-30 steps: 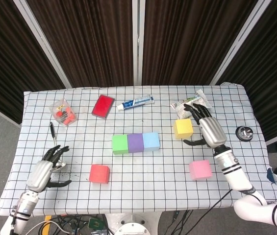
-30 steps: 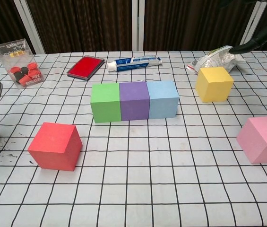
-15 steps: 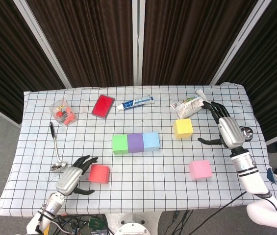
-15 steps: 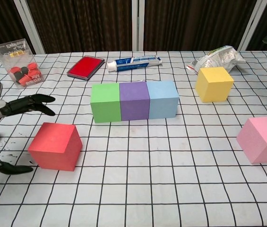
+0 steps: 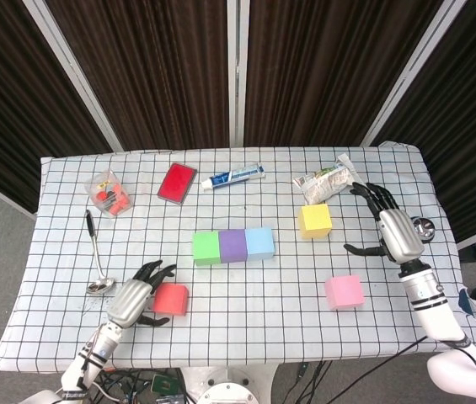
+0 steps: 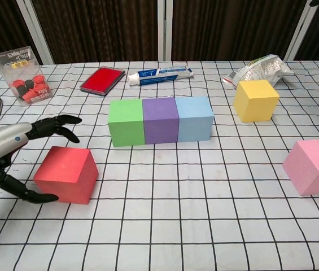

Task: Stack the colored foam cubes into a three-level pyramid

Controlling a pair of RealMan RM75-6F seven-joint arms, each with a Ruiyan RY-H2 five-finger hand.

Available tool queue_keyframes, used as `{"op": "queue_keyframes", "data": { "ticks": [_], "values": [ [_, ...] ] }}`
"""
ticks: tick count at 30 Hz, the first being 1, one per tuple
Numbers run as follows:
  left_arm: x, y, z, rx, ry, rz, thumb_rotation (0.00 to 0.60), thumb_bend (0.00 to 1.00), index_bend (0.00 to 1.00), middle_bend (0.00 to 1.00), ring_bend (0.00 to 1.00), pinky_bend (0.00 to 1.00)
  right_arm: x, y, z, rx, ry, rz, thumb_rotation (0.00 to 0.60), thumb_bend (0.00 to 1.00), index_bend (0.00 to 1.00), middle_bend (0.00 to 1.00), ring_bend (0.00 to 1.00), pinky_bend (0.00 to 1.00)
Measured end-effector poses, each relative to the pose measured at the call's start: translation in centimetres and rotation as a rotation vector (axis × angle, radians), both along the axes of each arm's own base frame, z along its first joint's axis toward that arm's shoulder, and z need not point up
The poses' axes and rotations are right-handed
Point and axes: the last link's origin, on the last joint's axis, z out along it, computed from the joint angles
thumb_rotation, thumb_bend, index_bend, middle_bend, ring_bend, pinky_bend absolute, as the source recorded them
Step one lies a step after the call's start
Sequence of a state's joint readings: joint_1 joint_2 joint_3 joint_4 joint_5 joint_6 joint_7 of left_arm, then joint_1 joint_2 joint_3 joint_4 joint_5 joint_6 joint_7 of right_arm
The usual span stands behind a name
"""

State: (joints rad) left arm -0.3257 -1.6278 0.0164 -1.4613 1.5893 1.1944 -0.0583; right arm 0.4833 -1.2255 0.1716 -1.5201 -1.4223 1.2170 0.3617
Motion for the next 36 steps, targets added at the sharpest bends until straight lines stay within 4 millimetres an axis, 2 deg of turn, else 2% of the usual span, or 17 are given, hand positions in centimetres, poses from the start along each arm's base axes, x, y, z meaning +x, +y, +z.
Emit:
{"op": "queue_keyframes", "data": {
  "ticks": [4, 12, 24, 27, 30, 36],
  "values": [
    [0.2, 0.0, -0.1, 0.003, 0.01, -0.011, 0.6, 0.01, 0.07, 0.32, 0.0, 0.08, -0.7, 0.5, -0.4, 0.002, -0.005, -0.017, 0.6, 0.0, 0.0, 0.16, 0.0, 0.0],
    [0.0, 0.2, -0.7, 0.017, 0.048, -0.017, 0.6, 0.03, 0.07, 0.33, 0.0, 0.08, -1.7, 1.9, -0.5, -0.019, -0.024, -0.031, 0.6, 0.0, 0.0, 0.17, 0.0, 0.0],
    [0.3, 0.1, -0.5, 0.049, 0.011, -0.001, 0.6, 0.17, 0.11, 0.45, 0.08, 0.11, -2.4, 5.6, 0.2, -0.046, 0.026, -0.026, 0.6, 0.0, 0.0, 0.19, 0.0, 0.0],
    [0.2, 0.2, 0.4, 0.079, 0.005, 0.005, 0.6, 0.19, 0.11, 0.47, 0.09, 0.11, -3.1, 6.4, 0.3, -0.035, 0.066, -0.04, 0.6, 0.0, 0.0, 0.19, 0.0, 0.0],
    [-0.4, 0.5, 2.0, 0.127, 0.001, 0.027, 0.6, 0.18, 0.11, 0.47, 0.09, 0.11, -3.8, 7.4, 0.6, -0.005, 0.113, -0.057, 0.6, 0.0, 0.0, 0.18, 0.0, 0.0],
    [-2.0, 1.6, 6.6, 0.25, -0.009, 0.103, 0.6, 0.17, 0.11, 0.47, 0.09, 0.11, -5.1, 9.2, 0.6, 0.049, 0.243, -0.087, 0.6, 0.0, 0.0, 0.13, 0.0, 0.0]
  ]
}}
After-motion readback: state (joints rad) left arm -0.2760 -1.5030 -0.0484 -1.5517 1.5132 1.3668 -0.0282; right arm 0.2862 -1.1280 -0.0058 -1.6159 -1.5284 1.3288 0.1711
